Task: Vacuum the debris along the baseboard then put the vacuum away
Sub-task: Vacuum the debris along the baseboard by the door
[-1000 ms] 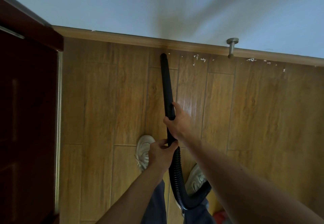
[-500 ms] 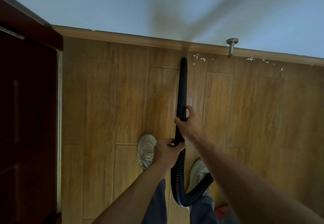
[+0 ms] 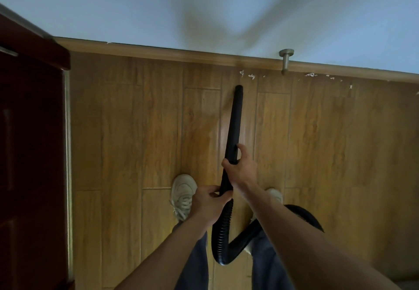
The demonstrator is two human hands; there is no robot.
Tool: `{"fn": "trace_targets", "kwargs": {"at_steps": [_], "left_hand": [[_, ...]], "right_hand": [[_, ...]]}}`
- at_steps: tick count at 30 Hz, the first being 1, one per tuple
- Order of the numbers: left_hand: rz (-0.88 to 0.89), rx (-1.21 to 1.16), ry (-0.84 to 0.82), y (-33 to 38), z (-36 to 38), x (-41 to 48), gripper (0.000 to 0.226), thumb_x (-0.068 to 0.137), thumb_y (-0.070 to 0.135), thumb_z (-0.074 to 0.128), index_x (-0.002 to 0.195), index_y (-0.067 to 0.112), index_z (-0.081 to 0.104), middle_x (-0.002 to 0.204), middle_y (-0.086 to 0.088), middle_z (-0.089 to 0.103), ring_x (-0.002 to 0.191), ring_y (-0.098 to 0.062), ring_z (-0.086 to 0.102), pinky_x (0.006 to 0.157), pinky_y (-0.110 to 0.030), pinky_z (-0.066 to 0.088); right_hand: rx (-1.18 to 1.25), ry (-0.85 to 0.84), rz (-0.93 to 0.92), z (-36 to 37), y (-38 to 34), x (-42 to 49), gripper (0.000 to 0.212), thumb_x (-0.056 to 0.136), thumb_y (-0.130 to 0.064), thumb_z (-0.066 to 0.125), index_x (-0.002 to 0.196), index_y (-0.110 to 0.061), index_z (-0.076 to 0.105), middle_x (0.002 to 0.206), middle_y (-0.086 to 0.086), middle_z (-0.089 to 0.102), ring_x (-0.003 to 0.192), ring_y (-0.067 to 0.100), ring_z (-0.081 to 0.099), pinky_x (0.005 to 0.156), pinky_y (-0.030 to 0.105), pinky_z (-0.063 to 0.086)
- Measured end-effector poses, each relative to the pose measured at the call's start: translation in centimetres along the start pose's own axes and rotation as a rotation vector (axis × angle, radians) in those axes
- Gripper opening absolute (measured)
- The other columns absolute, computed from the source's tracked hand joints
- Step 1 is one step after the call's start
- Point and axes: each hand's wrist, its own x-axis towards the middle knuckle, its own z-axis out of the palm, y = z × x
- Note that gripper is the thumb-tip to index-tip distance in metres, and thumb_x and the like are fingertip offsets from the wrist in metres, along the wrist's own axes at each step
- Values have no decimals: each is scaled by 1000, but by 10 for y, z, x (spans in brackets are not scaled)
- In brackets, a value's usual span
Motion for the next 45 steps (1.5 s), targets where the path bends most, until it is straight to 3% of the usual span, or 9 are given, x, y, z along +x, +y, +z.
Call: {"fn": "trace_targets", "kwargs": {"at_steps": [5, 8, 13, 18, 26, 31, 39, 42, 45], "left_hand": [[-15, 26, -17, 7, 10, 2, 14, 80, 29, 76, 88, 19, 76, 67, -1, 72, 69, -24, 72, 74, -43, 61], [-10, 13, -1, 11, 16, 5, 15, 79, 29, 76, 88, 17, 77, 67, -4, 73, 70, -28, 72, 74, -47, 61], [3, 7, 78, 19, 24, 9, 14, 83, 25, 74, 93, 16, 76, 73, -6, 75, 72, -25, 73, 74, -39, 61], [16, 7, 109, 21, 35, 10, 6, 83, 25, 74, 88, 20, 75, 74, -9, 75, 73, -29, 73, 75, -45, 61], [12, 22, 92, 28, 65, 4, 16, 84, 22, 73, 97, 12, 75, 78, -12, 75, 76, -30, 73, 73, -39, 59], [-24, 7, 57, 40, 83, 7, 16, 85, 25, 73, 99, 18, 73, 83, -8, 75, 78, -25, 73, 68, -33, 57], [15, 31, 38, 57, 100, 13, 16, 86, 23, 73, 99, 15, 73, 85, -14, 75, 83, -31, 73, 77, -39, 59], [25, 80, 9, 61, 111, 13, 15, 86, 27, 72, 98, 18, 74, 80, -9, 75, 78, -25, 73, 68, -31, 57], [29, 110, -11, 67, 129, 14, 14, 86, 28, 72, 95, 17, 76, 72, -3, 73, 69, -16, 68, 65, -27, 53]], "right_hand": [[-3, -5, 8, -17, 2, 6, 54, 88, -19, 66, 136, -20, 42, 98, 9, 67, 77, 18, 68, 57, 22, 54], [7, -17, -6, -21, 1, 11, 53, 88, -18, 66, 136, -19, 43, 96, 7, 66, 78, 17, 67, 58, 21, 54], [-34, -58, -77, -24, -5, 23, 50, 87, -20, 65, 133, -18, 44, 98, 5, 67, 81, 19, 68, 72, 38, 60], [-51, -73, -111, -33, -4, 29, 49, 88, -20, 64, 133, -19, 44, 94, 1, 65, 72, 14, 64, 60, 27, 56], [21, -82, -93, -57, 15, 34, 51, 89, -17, 64, 136, -15, 43, 95, 2, 65, 76, 17, 66, 68, 34, 59], [24, -67, -92, -76, 22, 45, 47, 91, -16, 63, 134, -14, 45, 97, -3, 60, 76, 10, 61, 58, 11, 47], [43, -15, -92, -94, 27, 62, 44, 91, -14, 62, 133, -11, 47, 101, 1, 62, 69, 5, 56, 49, 6, 42], [87, 8, -49, -107, 34, 64, 47, 91, -15, 62, 135, -11, 46, 106, 3, 63, 80, 12, 62, 61, 12, 50], [108, 47, -15, -123, 42, 69, 53, 90, -17, 64, 138, -11, 44, 116, 6, 62, 98, 21, 64, 79, 30, 56]]}}
